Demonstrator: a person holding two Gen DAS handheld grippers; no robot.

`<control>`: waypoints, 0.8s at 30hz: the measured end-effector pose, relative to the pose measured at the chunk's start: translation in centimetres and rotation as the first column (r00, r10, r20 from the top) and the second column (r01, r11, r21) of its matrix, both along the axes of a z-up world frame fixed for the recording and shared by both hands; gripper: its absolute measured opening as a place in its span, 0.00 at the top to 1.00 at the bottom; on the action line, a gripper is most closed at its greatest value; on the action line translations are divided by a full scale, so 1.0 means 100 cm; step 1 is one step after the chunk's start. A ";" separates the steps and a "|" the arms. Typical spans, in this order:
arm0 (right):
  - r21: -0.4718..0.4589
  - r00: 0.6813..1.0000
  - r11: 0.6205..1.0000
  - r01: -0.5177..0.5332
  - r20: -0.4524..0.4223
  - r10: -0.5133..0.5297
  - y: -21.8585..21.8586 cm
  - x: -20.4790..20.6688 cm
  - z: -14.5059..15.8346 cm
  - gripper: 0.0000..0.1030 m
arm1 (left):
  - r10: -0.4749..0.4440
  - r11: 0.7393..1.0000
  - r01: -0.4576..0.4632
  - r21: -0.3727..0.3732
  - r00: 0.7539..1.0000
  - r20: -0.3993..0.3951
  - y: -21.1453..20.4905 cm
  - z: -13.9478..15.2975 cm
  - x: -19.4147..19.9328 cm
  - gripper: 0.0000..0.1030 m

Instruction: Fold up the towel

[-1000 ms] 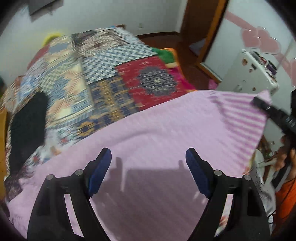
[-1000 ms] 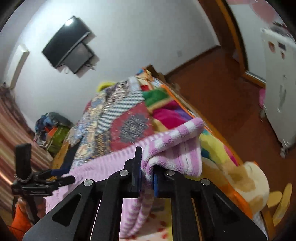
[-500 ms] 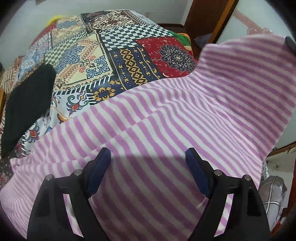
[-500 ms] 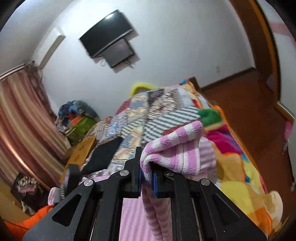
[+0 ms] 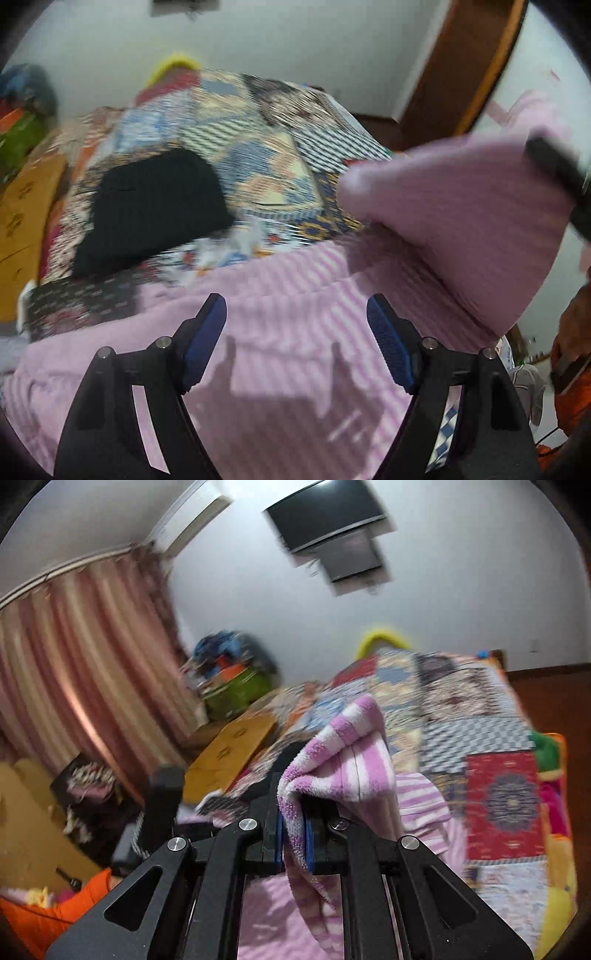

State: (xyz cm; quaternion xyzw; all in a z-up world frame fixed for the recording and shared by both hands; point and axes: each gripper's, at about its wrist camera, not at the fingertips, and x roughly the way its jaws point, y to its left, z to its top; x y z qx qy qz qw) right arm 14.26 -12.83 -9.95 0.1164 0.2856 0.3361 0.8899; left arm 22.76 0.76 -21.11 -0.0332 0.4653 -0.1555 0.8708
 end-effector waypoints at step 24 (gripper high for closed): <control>-0.180 0.817 0.856 -0.485 -0.441 0.371 0.108 -0.027 -0.127 0.74 | 0.118 0.989 -0.114 -0.090 0.992 0.037 0.052 0.013 -0.029 0.24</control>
